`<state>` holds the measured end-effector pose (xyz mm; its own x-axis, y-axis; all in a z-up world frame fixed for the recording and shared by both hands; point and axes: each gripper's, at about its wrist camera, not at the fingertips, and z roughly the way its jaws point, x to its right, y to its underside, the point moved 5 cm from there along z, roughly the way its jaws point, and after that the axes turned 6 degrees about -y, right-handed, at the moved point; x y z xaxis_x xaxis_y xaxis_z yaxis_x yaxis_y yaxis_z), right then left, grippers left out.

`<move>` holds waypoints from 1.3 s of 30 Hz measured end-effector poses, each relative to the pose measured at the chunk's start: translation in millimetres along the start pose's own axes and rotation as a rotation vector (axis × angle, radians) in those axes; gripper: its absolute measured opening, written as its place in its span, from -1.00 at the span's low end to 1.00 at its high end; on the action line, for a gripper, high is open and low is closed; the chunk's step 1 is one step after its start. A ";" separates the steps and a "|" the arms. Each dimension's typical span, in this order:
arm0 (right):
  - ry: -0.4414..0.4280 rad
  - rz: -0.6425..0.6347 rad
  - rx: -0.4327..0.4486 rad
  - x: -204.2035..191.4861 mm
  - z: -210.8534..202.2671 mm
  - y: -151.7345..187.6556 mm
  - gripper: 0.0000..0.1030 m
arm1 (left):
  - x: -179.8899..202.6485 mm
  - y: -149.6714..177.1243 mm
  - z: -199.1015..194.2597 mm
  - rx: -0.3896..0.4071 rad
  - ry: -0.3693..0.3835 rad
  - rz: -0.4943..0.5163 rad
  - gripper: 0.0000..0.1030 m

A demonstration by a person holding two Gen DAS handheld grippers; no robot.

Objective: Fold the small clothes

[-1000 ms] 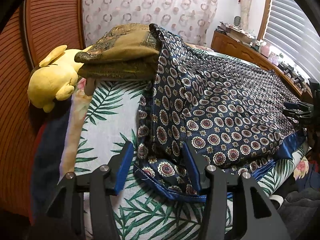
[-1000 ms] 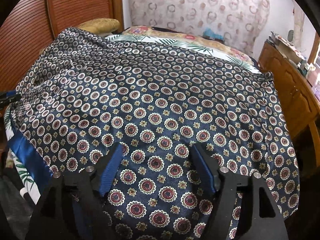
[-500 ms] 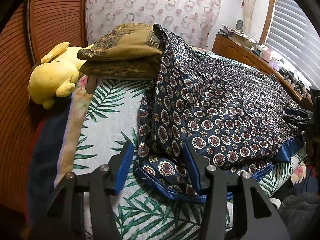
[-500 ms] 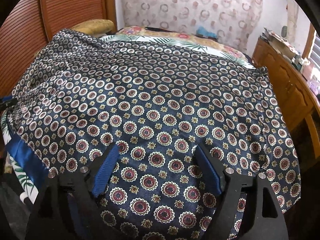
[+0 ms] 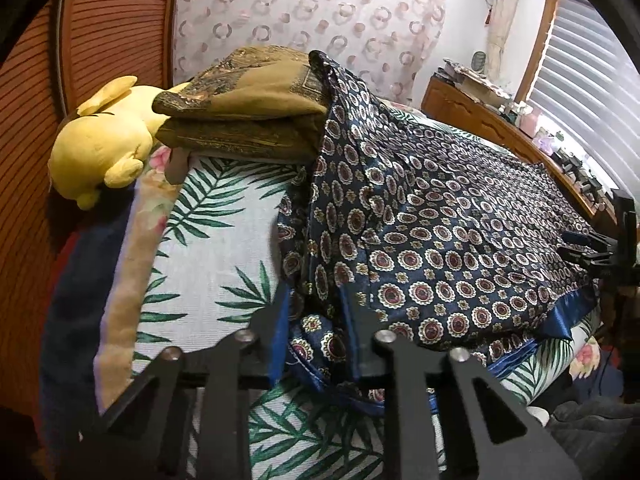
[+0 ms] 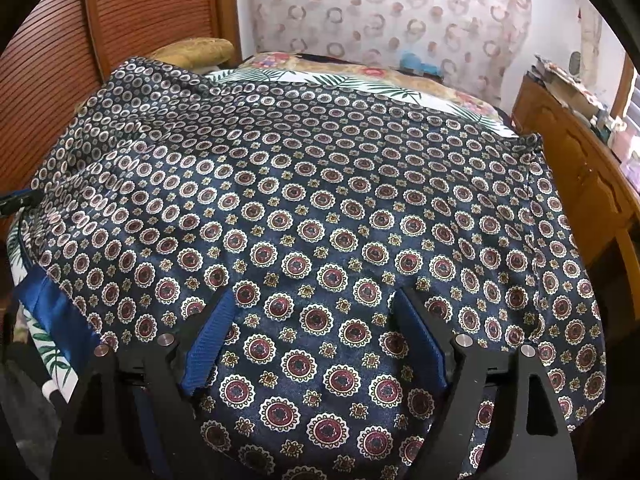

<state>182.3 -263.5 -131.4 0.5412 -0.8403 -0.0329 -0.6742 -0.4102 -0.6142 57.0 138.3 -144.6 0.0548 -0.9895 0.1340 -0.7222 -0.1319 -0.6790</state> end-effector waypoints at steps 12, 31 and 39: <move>0.001 0.007 -0.002 -1.7 4.0 -3.7 0.78 | 53.7 -35.6 -33.6 0.118 0.117 0.072 -1.00; 0.029 0.037 0.112 20.8 -57.0 15.2 0.63 | 187.6 -116.3 -62.2 0.262 0.356 0.237 -1.00; 0.068 0.074 0.192 41.4 -101.1 26.9 0.55 | 250.6 -132.3 -61.2 0.256 0.431 0.329 -1.00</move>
<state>135.8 -345.1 -69.6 0.4541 -0.8903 -0.0339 -0.5993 -0.2770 -0.7511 124.1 -88.6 23.0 -0.4668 -0.8745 0.1314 -0.4616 0.1143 -0.8797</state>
